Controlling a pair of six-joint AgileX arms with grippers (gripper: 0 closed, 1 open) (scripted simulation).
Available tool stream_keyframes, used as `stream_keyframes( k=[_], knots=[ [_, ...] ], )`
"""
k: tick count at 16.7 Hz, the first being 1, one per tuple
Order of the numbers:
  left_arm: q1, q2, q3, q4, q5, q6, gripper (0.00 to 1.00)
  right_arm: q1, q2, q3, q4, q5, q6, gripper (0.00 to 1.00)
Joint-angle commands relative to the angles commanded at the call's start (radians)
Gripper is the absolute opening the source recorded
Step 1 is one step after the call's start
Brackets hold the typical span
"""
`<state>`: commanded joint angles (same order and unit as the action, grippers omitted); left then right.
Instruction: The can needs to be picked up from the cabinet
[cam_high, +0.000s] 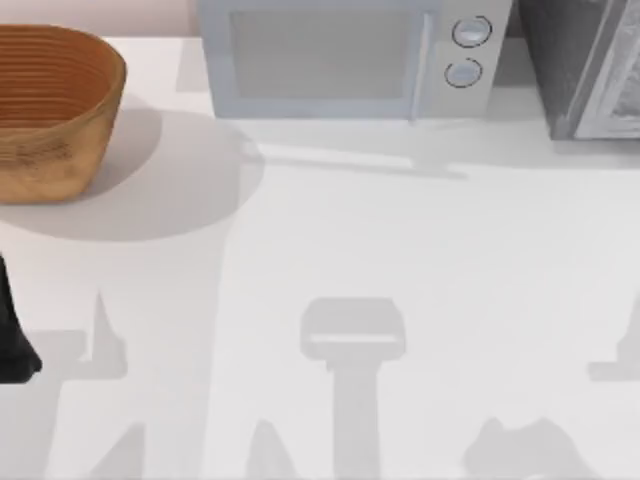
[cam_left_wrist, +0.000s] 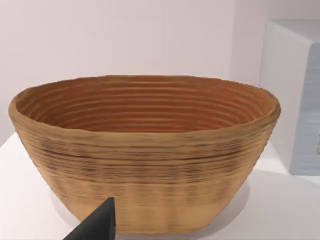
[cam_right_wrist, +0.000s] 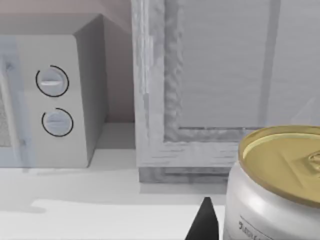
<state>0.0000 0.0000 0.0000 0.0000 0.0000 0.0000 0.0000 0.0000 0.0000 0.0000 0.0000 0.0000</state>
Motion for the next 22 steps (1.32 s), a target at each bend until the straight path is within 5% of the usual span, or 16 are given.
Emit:
stream_keyframes(
  k=[6, 10, 22],
  knots=[
    [0.000, 0.000, 0.000, 0.000, 0.000, 0.000, 1.00, 0.000, 0.015, 0.003, 0.004, -0.007, 0.002, 0.00],
    [0.000, 0.000, 0.000, 0.000, 0.000, 0.000, 1.00, -0.044, 0.160, 0.073, 0.101, -0.111, 0.007, 0.00],
    [0.000, 0.000, 0.000, 0.000, 0.000, 0.000, 1.00, -0.382, 1.346, 0.604, 0.819, -0.808, 0.046, 0.00]
  ],
)
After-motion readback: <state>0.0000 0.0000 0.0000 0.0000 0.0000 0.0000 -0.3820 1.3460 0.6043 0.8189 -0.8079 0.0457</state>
